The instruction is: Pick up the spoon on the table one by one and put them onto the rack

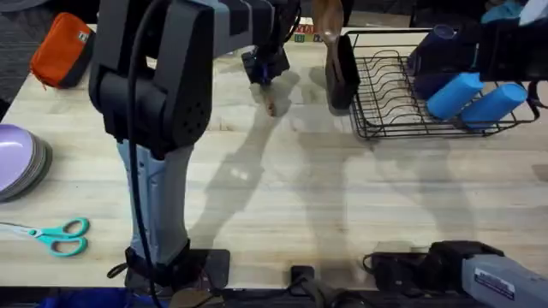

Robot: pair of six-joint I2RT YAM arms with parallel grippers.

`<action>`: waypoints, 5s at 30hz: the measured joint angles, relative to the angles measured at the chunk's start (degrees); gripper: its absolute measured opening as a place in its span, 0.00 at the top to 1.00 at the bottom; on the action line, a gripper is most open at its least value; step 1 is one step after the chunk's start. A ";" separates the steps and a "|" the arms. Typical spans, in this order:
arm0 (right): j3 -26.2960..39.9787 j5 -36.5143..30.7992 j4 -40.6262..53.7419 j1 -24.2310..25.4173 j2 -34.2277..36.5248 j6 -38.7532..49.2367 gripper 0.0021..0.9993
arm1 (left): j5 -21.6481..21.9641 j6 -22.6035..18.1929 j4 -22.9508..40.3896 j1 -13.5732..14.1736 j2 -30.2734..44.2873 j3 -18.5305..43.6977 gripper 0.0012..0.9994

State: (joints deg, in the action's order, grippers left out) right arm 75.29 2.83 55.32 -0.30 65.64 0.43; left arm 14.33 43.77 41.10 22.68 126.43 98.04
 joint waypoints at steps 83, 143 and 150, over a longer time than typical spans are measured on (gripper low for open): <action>0.09 -0.02 -0.84 0.00 -11.90 4.79 0.00 | 17.87 -16.93 9.48 18.64 -41.80 -3.32 0.96; 0.09 0.00 2.63 0.00 -11.90 5.60 0.00 | -7.28 -24.87 -107.21 18.64 -33.98 -55.30 0.96; 0.09 0.00 2.63 0.00 -11.90 5.61 0.00 | -7.28 -24.44 -108.69 18.64 -29.64 -53.95 0.96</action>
State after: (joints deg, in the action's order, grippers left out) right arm 75.37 2.83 57.95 -0.30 53.74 6.04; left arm 7.04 19.33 -67.59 41.32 96.79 44.09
